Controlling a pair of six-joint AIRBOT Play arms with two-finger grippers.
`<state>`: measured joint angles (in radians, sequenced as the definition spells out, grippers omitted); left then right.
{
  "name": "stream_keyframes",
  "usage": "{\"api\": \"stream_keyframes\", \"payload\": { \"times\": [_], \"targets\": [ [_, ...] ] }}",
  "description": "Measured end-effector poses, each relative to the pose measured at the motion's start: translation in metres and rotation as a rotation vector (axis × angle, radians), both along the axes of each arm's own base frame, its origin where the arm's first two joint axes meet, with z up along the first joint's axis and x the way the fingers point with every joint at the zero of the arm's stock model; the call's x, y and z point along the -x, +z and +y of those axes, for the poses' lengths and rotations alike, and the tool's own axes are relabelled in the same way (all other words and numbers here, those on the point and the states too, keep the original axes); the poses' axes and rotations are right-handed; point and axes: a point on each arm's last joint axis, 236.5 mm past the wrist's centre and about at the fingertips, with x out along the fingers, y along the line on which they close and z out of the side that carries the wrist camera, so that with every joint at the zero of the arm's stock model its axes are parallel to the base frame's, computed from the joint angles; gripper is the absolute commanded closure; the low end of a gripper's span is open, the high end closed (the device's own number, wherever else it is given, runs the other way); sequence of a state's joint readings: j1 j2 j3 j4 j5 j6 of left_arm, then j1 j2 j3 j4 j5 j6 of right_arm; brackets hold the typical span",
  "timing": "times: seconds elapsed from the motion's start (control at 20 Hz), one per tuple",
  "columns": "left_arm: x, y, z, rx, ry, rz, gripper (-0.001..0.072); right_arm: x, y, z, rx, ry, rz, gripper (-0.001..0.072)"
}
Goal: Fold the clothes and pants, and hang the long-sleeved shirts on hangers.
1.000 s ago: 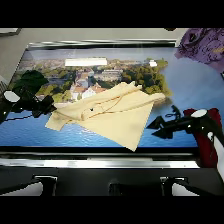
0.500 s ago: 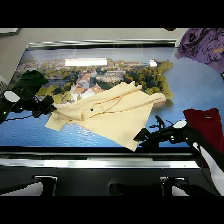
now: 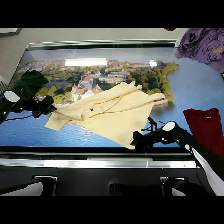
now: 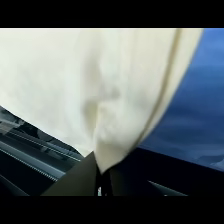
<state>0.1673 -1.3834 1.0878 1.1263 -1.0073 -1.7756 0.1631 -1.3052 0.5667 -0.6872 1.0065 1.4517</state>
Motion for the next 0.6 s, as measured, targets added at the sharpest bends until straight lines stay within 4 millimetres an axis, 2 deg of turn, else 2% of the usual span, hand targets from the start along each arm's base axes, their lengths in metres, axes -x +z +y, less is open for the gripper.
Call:
{"api": "stream_keyframes", "payload": {
  "times": [0.05, 0.15, 0.25, 0.3, 0.4, 0.45, 0.55, 0.6],
  "targets": [
    [0.0, 0.001, 0.0, 0.0, 0.001, -0.003, 0.0689, -0.006, 0.005, 0.002, -0.007, -0.003, -0.018, 0.0687],
    [-0.003, 0.012, 0.0, -0.001, 0.006, -0.03, 0.069, -0.026, 0.027, 0.008, -0.028, 0.004, -0.091, 0.0687],
    [-0.012, 0.037, 0.002, -0.011, 0.012, -0.103, 0.069, -0.061, 0.063, 0.012, -0.034, 0.017, -0.221, 0.0687],
    [-0.019, 0.056, 0.003, -0.022, 0.01, -0.157, 0.069, -0.082, 0.09, 0.012, -0.028, 0.032, -0.307, 0.0687],
    [-0.035, 0.119, 0.009, -0.05, 0.018, -0.322, 0.0689, -0.127, 0.161, 0.006, 0.002, 0.054, -0.514, 0.0687],
    [-0.041, 0.156, 0.012, -0.066, 0.025, -0.414, 0.0689, -0.145, 0.205, -0.001, 0.029, 0.066, -0.632, 0.0687],
    [-0.04, 0.247, 0.018, -0.105, 0.044, -0.63, 0.069, -0.167, 0.298, -0.018, 0.094, 0.069, -0.864, 0.0687],
    [-0.032, 0.297, 0.02, -0.126, 0.055, -0.748, 0.069, -0.168, 0.349, -0.029, 0.143, 0.067, -0.989, 0.0687]
  ]
}}
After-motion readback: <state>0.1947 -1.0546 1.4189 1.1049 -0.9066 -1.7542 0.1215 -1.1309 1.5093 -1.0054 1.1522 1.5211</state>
